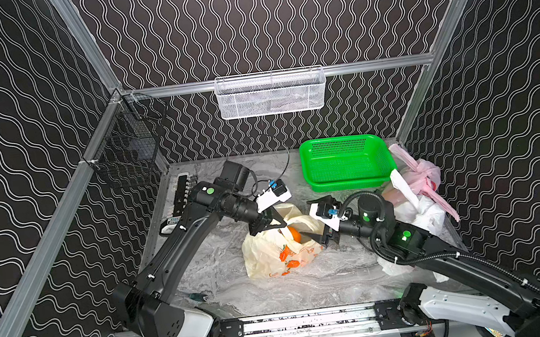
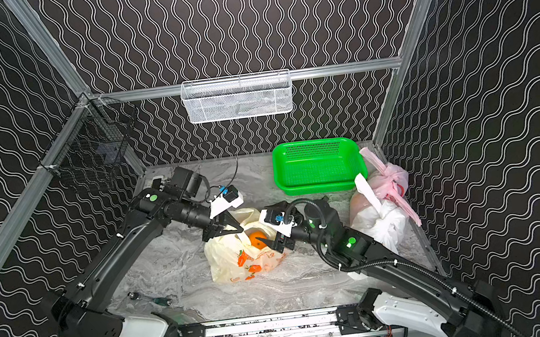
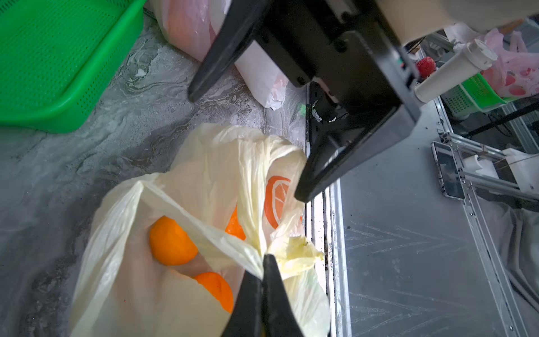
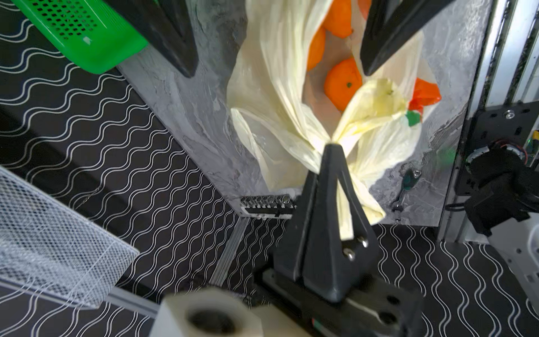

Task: Place the oranges into plastic bags & tie knots
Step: Tie the plastic bag at the center of the board.

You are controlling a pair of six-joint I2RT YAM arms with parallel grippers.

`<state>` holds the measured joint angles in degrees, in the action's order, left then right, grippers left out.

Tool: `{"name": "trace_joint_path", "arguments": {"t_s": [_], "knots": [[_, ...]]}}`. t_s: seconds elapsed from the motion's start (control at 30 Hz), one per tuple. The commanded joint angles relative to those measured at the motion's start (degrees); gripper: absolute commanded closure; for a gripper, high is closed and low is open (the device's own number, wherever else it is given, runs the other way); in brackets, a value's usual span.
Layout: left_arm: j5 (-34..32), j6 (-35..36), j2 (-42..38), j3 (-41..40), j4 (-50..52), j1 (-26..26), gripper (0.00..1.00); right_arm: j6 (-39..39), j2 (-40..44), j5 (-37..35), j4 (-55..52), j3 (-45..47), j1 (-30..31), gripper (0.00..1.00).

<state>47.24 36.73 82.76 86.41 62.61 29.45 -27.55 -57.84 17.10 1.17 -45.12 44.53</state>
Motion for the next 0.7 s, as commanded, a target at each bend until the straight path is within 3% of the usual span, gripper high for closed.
{"name": "trace_joint_path", "arguments": {"t_s": [0.0, 0.13, 0.27, 0.4, 0.5, 0.67], "knots": [[1.8, 5.1, 0.9, 1.6, 1.7, 1.0, 1.00, -1.6, -2.1, 6.2, -0.9, -1.5, -1.0, 0.12], [0.4, 7.4, 1.7, 3.0, 2.1, 2.1, 1.00, -0.9, -5.7, 8.3, 0.8, -2.5, -1.4, 0.24], [-1.4, 9.0, 1.5, 3.7, 1.5, 2.2, 1.00, 2.3, -6.3, 3.3, 5.0, -1.3, -2.0, 0.51], [-2.1, 10.9, 0.8, 3.4, 0.9, 2.6, 1.00, 5.3, -5.7, -2.2, 7.3, 0.0, -2.4, 0.83], [-4.9, 10.9, 0.0, 2.1, -1.0, 2.9, 1.00, 6.1, -4.0, -1.9, 7.5, 1.1, -2.4, 0.99], [-13.8, 9.9, -2.5, -0.2, -7.2, 3.3, 1.00, 5.7, -1.7, 1.3, 4.3, 1.2, -2.4, 1.00]]}}
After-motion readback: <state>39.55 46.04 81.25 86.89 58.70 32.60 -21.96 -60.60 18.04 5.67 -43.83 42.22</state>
